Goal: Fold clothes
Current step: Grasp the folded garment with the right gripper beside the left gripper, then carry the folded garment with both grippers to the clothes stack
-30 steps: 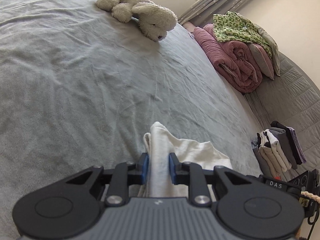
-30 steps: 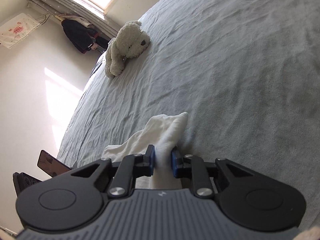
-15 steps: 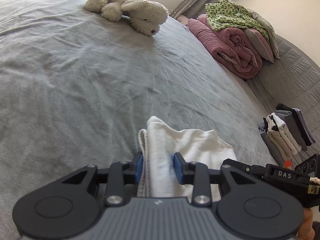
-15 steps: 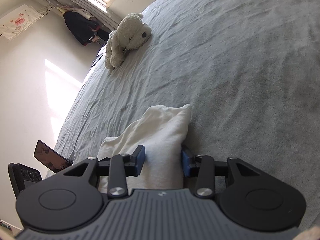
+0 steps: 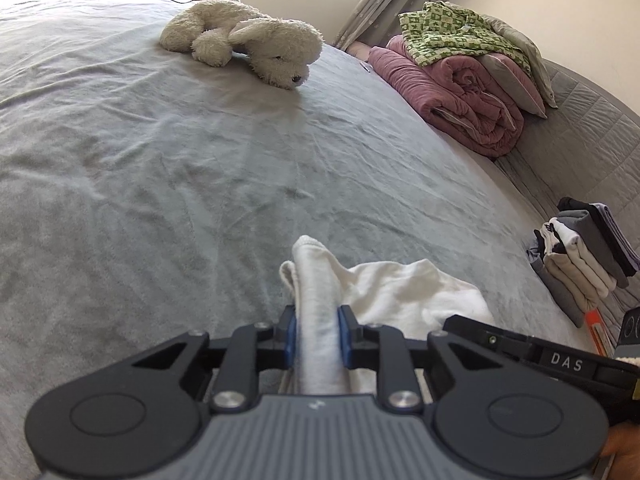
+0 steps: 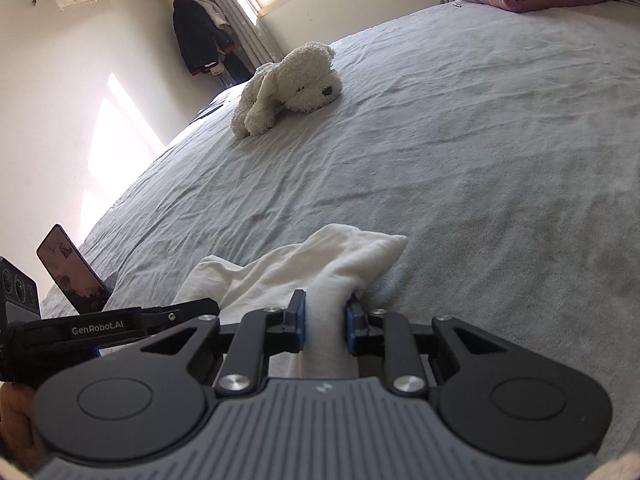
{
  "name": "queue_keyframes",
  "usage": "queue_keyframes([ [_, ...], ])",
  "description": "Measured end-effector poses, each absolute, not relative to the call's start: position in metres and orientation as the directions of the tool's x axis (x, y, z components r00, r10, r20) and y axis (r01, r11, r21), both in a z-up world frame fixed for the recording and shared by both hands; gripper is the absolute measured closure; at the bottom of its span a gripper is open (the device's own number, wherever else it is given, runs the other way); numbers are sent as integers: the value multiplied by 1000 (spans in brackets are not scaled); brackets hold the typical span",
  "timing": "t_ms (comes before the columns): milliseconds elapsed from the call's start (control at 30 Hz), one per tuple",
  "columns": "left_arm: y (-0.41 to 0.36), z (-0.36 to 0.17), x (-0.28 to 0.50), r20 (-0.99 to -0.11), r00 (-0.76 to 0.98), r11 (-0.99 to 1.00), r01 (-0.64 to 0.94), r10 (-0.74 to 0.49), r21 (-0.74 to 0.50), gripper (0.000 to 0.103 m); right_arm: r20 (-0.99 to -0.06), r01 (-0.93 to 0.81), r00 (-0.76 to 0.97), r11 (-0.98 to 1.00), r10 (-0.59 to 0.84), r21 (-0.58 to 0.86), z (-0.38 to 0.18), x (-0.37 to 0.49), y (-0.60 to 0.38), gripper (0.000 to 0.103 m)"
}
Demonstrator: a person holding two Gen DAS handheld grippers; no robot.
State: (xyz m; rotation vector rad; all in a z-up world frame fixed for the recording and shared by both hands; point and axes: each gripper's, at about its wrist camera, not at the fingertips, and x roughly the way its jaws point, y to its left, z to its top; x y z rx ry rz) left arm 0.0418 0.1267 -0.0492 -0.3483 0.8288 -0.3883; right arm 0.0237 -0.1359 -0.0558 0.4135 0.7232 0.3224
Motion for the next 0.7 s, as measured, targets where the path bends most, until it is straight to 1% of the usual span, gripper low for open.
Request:
queue_keyframes([
  [67,127,-49,43,-654,595,873,192,-466,-447,78,-577,-131,695,864,430,486,-59,24,-137,75],
  [100,127,-49,43,-658,591,874,194,-467,-446,78,-580,-126,688,860,435,495,-60,24,-138,68],
  [133,127,-49,43,-658,590,874,199,-467,-443,78,-584,-121,682,856,440,503,-62,24,-139,64],
  [233,124,-51,40,-650,605,880,211,-460,-426,77,-584,-122,682,855,441,503,-63,24,-137,63],
  [267,123,-51,39,-647,612,882,207,-455,-424,78,-585,-123,684,859,436,497,-61,24,-136,66],
  [300,121,-49,38,-643,622,884,201,-448,-422,82,-583,-123,688,862,432,493,-60,24,-136,77],
  [333,119,-46,36,-639,632,887,193,-439,-419,84,-579,-121,695,863,427,491,-59,23,-136,80],
  [500,99,-25,26,-593,692,895,186,-412,-404,85,-536,-132,736,863,415,487,-42,11,-144,83],
  [700,39,17,27,-512,736,892,302,-443,-338,86,-450,-129,824,886,346,445,1,-10,-185,83],
])
